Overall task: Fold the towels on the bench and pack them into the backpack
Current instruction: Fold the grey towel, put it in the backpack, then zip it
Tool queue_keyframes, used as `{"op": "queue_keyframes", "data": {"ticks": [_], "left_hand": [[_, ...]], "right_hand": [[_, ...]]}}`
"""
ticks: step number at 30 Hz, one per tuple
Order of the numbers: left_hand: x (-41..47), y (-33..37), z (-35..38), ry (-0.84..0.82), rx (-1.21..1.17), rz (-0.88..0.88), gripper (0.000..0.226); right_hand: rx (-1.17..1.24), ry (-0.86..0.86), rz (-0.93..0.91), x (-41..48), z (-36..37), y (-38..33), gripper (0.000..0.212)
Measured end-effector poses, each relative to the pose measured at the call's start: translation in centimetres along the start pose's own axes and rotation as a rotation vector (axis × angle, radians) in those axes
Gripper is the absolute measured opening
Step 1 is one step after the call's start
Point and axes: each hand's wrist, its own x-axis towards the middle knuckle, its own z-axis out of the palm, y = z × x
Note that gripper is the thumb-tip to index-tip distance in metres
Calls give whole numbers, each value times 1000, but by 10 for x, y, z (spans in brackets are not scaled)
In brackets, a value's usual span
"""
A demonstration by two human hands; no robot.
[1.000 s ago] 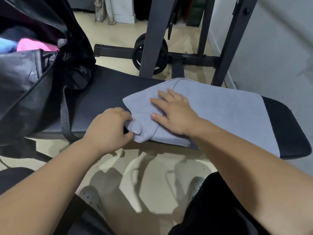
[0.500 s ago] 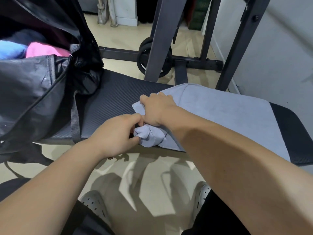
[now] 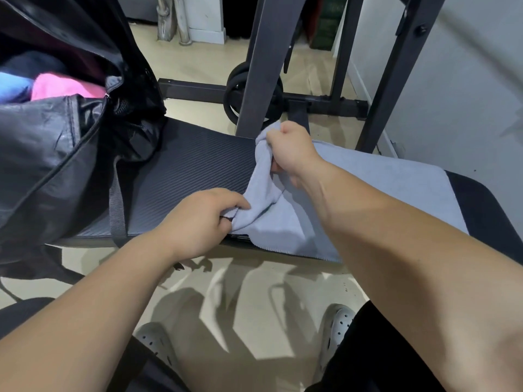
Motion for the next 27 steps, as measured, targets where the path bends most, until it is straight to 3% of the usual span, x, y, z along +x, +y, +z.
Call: {"op": "queue_keyframes", "data": {"ticks": [5, 9, 12, 15, 19, 21, 23, 27], "left_hand": [[4, 6, -6, 156, -289, -197, 21], [6, -1, -16, 312, -518, -395, 6], [4, -8, -20, 408, -652, -518, 19], [-2, -13, -21, 351, -719, -540, 35], [-9, -24, -19, 128, -565, -495, 27], [-11, -27, -19, 86, -469, -496, 39], [-11, -28, -22, 62, -418, -514, 48], [-9, -26, -27, 126, -340, -517, 38]], "right_hand": [[167, -50, 78, 9, -2, -23, 20], [153, -44, 88, 23, 15, -38, 18], [134, -32, 30, 35, 32, -48, 22], [124, -53, 14, 44, 48, -56, 20], [61, -63, -6, 50, 63, -52, 18], [41, -50, 36, 52, 65, -46, 14], [24, -36, 56, 52, 63, -40, 9], [51, 32, 59, 51, 50, -33, 23]]}}
